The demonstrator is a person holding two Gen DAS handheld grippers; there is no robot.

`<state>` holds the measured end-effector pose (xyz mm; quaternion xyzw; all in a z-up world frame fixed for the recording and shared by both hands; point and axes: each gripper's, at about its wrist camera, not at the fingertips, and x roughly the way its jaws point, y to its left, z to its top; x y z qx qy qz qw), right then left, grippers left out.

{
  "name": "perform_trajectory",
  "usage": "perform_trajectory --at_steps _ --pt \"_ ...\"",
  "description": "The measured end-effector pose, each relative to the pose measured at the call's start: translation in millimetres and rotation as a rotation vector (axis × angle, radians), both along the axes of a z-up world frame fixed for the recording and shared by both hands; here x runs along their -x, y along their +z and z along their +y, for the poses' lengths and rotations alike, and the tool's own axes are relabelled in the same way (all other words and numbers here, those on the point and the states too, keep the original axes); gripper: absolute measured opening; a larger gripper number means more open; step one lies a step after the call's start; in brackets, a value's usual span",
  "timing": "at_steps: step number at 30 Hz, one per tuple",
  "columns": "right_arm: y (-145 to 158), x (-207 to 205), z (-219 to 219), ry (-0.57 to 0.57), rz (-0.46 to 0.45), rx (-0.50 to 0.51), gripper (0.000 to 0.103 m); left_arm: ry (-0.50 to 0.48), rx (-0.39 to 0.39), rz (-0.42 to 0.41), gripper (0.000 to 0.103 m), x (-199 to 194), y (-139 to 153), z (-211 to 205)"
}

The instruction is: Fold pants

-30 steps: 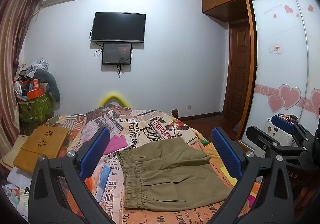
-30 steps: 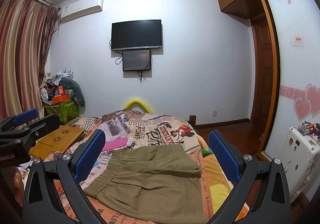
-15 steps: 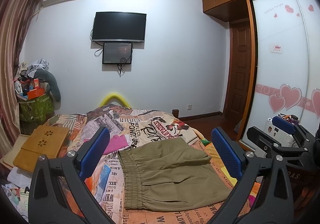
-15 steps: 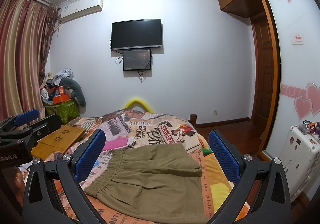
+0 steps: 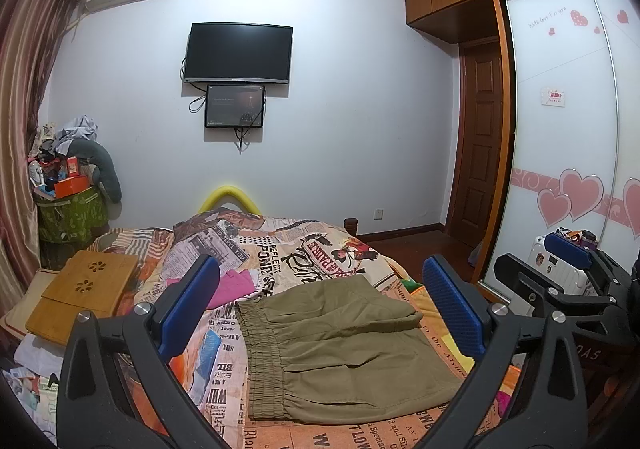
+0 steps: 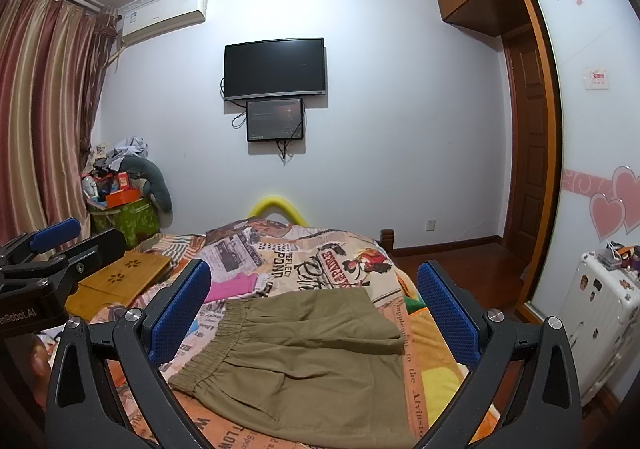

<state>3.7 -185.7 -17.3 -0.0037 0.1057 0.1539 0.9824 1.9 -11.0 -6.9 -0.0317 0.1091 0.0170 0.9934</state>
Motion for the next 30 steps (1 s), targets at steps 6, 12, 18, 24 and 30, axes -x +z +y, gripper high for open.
perform_trajectory --at_steps 6,12,18,24,30 --pt "-0.3 -0.2 -0.6 0.002 0.000 0.000 0.103 -0.001 -0.001 0.001 0.103 -0.2 0.1 -0.1" --pt "-0.2 1.5 -0.5 0.008 0.000 0.001 0.103 -0.001 -0.001 0.002 0.103 -0.1 -1.2 0.7" --pt "0.0 1.7 -0.8 0.008 0.001 0.001 0.103 -0.002 0.000 0.003 0.103 -0.5 -0.8 0.8" --pt "-0.2 1.7 -1.0 0.007 0.000 0.003 0.103 -0.004 0.002 0.003 0.103 -1.2 -1.4 0.8" --pt "-0.5 1.2 -1.5 0.007 0.001 0.000 0.103 -0.008 0.004 0.004 0.103 -3.1 -1.9 1.4"
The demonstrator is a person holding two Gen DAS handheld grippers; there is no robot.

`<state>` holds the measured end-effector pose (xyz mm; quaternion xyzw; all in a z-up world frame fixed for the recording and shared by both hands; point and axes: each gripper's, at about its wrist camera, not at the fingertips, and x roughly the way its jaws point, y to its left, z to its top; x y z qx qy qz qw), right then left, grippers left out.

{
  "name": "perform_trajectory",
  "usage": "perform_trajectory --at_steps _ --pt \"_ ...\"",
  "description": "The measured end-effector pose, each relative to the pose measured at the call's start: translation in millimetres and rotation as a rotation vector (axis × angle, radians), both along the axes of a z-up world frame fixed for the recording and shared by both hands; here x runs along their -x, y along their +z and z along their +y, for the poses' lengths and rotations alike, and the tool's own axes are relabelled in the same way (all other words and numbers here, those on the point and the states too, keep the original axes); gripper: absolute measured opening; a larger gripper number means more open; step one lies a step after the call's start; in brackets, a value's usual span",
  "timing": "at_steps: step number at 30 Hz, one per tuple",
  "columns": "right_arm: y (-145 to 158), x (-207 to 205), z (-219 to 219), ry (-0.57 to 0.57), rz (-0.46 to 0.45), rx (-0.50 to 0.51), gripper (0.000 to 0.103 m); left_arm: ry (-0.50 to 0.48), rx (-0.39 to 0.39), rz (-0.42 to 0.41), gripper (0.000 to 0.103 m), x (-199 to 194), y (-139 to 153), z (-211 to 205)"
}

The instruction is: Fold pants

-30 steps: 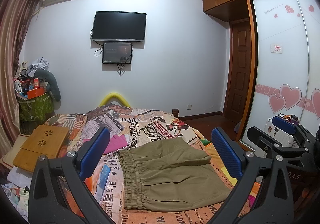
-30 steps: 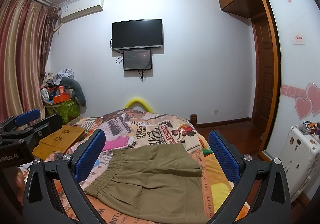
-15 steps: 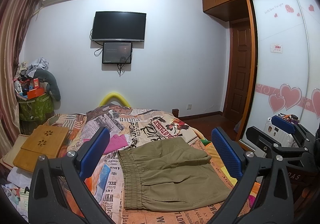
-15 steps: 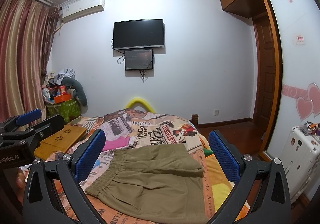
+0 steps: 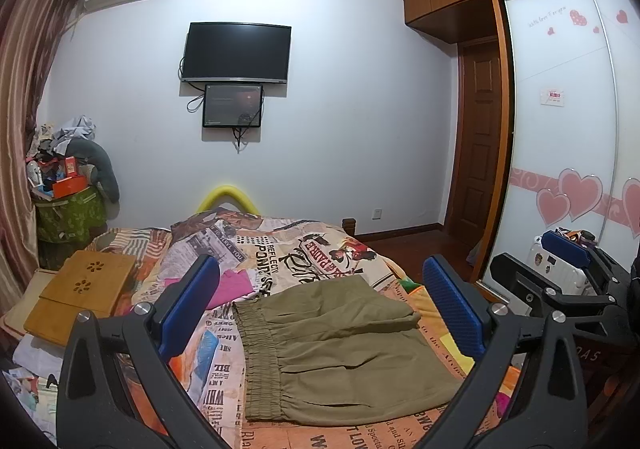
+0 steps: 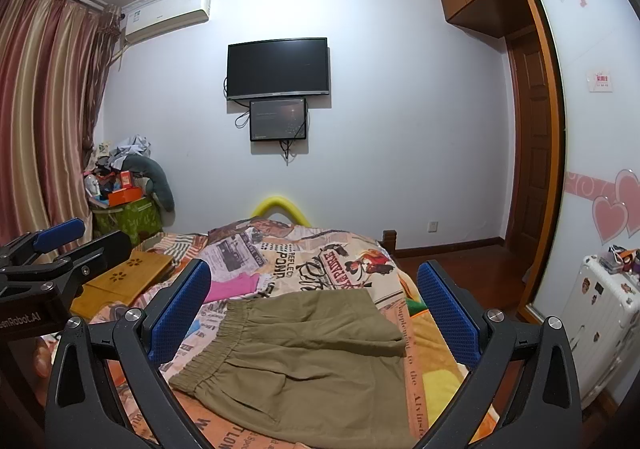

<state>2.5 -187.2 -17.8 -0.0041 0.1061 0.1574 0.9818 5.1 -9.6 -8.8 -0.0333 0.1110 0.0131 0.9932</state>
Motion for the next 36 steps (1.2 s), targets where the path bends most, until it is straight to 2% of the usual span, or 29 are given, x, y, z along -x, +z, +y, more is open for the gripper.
perform_trajectory --at_steps 6,11,19,26,36 --pt "-0.6 -1.9 3.1 -0.004 0.010 0.000 0.103 0.008 -0.003 0.012 0.103 -4.8 -1.6 0.9" --pt "-8.3 -12.2 2.7 -0.011 0.038 0.005 0.103 0.019 0.003 0.057 0.103 -20.7 -10.6 4.2" --pt "-35.3 -49.4 -9.3 -0.045 0.131 0.026 0.103 0.037 0.038 0.191 0.103 -69.0 -39.7 25.8" --pt "-56.9 -85.9 -25.7 -0.077 0.239 0.030 0.103 0.083 0.015 0.325 0.103 -124.5 -78.5 49.2" --pt "-94.6 -138.2 -42.6 -0.127 0.344 0.137 0.103 0.084 0.058 0.503 0.103 -191.8 -139.1 86.2"
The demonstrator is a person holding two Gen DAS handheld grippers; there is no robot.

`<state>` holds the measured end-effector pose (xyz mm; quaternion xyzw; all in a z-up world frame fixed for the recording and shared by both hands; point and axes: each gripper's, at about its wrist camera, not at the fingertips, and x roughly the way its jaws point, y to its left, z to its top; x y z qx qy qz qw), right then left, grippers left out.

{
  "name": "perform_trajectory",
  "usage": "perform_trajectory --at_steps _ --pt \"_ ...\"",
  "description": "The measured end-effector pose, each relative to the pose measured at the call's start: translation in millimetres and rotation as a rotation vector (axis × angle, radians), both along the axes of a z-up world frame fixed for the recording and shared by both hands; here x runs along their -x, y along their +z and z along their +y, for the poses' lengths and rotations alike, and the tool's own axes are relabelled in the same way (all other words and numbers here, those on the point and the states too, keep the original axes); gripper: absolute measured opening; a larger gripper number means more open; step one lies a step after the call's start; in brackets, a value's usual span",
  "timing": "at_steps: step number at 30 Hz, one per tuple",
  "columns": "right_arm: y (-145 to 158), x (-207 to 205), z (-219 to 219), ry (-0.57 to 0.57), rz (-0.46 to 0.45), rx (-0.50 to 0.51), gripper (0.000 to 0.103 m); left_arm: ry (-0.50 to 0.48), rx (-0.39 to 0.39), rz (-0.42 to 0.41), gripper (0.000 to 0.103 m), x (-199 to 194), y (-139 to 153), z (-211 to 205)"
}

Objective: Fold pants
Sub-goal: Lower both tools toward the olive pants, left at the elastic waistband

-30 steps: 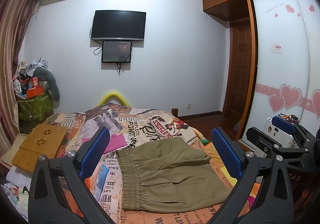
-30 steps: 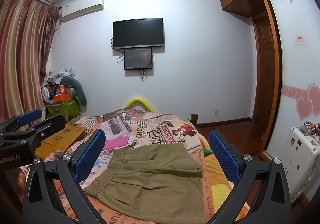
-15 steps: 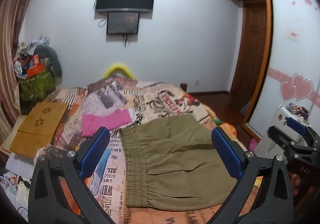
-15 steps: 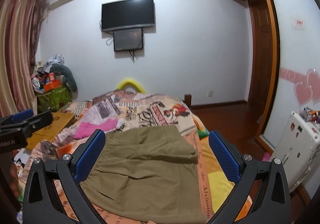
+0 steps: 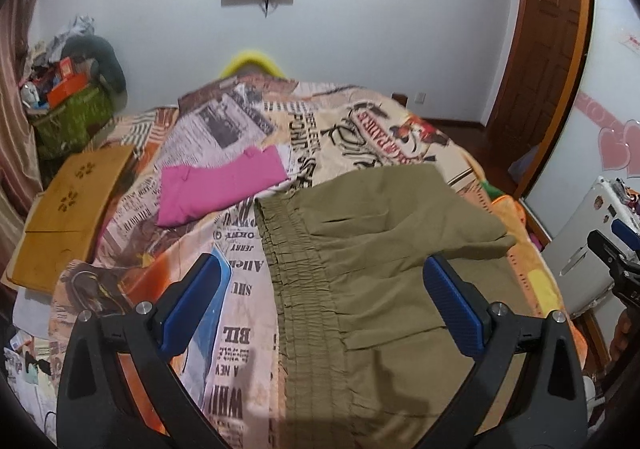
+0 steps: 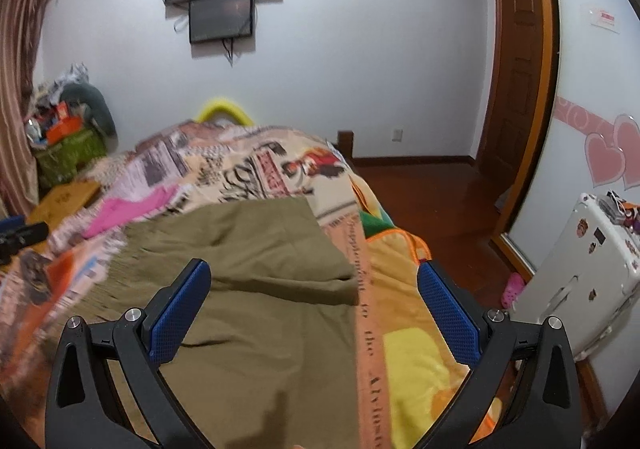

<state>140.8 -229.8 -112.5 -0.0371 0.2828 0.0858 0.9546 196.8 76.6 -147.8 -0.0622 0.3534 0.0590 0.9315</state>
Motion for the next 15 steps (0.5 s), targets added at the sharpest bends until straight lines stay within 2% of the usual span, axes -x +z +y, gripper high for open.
perform_trajectory --at_steps 7,8,10,12,15 --pt "-35.5 -40.7 -4.1 0.028 0.107 0.064 0.102 0.001 -0.002 0.093 0.101 -32.9 -29.0 15.7" --pt "-40.7 -46.8 -4.5 0.032 0.126 0.067 0.102 0.005 0.004 0.110 0.099 -38.5 -35.2 19.9" --pt "-51.7 -58.8 -6.3 0.046 0.163 0.062 0.099 0.000 0.029 0.148 0.087 -46.7 -44.6 26.4" --pt "-64.4 -69.3 -6.5 0.051 0.201 0.071 0.094 -0.010 0.064 0.193 0.082 -55.2 -57.1 33.1" --pt "-79.4 -79.6 -6.1 0.072 0.248 0.074 0.092 -0.018 0.067 0.226 0.075 -62.0 -69.7 35.9"
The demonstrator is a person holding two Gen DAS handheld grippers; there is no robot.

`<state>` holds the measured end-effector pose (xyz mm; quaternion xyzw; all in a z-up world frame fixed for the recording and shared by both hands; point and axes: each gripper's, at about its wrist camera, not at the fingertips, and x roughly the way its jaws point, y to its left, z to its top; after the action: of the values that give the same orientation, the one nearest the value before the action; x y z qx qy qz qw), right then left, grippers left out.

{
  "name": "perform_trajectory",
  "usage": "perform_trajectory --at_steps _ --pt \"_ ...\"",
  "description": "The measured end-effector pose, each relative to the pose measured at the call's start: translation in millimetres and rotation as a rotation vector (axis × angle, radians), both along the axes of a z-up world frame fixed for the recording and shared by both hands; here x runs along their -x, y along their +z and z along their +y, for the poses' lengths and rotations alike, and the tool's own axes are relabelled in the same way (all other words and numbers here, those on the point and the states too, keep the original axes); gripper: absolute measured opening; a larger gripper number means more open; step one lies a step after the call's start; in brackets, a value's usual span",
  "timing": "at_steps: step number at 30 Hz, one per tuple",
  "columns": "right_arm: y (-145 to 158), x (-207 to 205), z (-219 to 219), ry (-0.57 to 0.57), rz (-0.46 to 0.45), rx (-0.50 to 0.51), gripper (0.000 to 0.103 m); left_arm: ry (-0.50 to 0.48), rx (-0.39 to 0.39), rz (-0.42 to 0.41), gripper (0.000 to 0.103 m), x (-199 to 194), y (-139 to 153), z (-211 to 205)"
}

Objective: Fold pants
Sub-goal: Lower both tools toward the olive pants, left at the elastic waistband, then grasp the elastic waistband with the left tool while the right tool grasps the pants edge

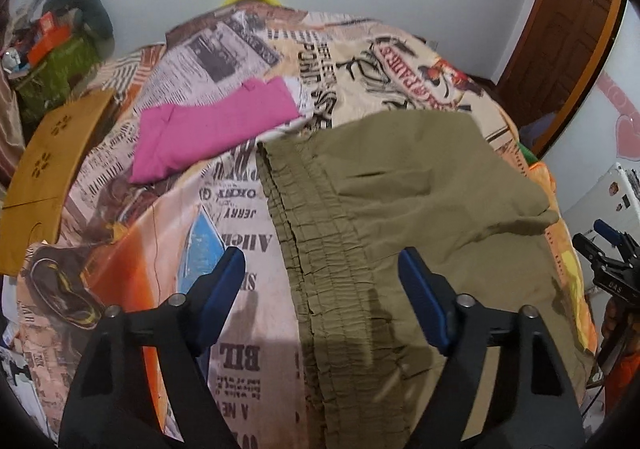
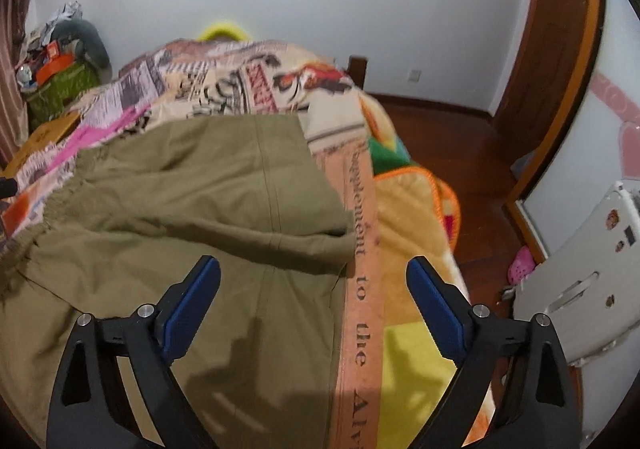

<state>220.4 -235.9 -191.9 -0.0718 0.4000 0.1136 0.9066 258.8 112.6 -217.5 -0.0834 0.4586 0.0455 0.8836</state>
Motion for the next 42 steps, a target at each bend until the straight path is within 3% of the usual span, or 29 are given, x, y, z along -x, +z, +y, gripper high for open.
perform_trajectory --at_steps 2,6,9,15,18,24,29,31,34,38,42 --pt "-8.7 -5.6 -0.9 0.008 0.027 -0.011 0.092 -0.019 -0.002 0.018 0.071 -3.0 -6.8 -2.2" --pt "-24.9 -18.8 -1.5 0.028 0.086 -0.026 0.078 -0.056 0.012 0.058 0.062 -10.4 -21.0 -5.9" --pt "-35.0 -26.2 -3.6 0.037 0.117 -0.030 0.074 -0.069 0.035 0.099 0.054 -16.8 -31.4 -5.1" --pt "-42.9 -36.9 -10.0 0.037 0.128 -0.047 0.070 -0.078 0.128 0.185 0.053 -27.1 -53.5 1.3" --pt "-44.5 -41.6 -13.3 0.044 0.129 -0.062 0.070 -0.091 0.131 0.190 0.053 -29.4 -55.3 -0.1" --pt "-58.6 -51.1 -6.4 0.093 0.187 -0.076 0.069 -0.164 0.064 0.222 0.053 -34.9 -59.0 -9.7" --pt "-72.0 -56.6 -4.3 0.090 0.234 -0.119 0.049 -0.177 0.029 0.217 0.053 -34.3 -59.6 -11.3" --pt "-74.1 -58.1 -5.0 0.103 0.246 -0.135 0.024 -0.179 -0.002 0.212 0.053 -33.6 -59.7 -13.9" --pt "-75.5 -58.1 -5.0 0.126 0.252 -0.155 0.017 -0.192 -0.059 0.202 0.053 -31.2 -59.9 -19.3" --pt "-75.4 -53.1 3.0 0.150 0.229 -0.086 0.015 -0.196 -0.108 0.185 0.054 -26.7 -60.4 -21.4" --pt "-76.7 -55.8 3.6 0.145 0.237 -0.073 0.014 -0.197 -0.075 0.186 0.055 -27.8 -62.4 -16.4"
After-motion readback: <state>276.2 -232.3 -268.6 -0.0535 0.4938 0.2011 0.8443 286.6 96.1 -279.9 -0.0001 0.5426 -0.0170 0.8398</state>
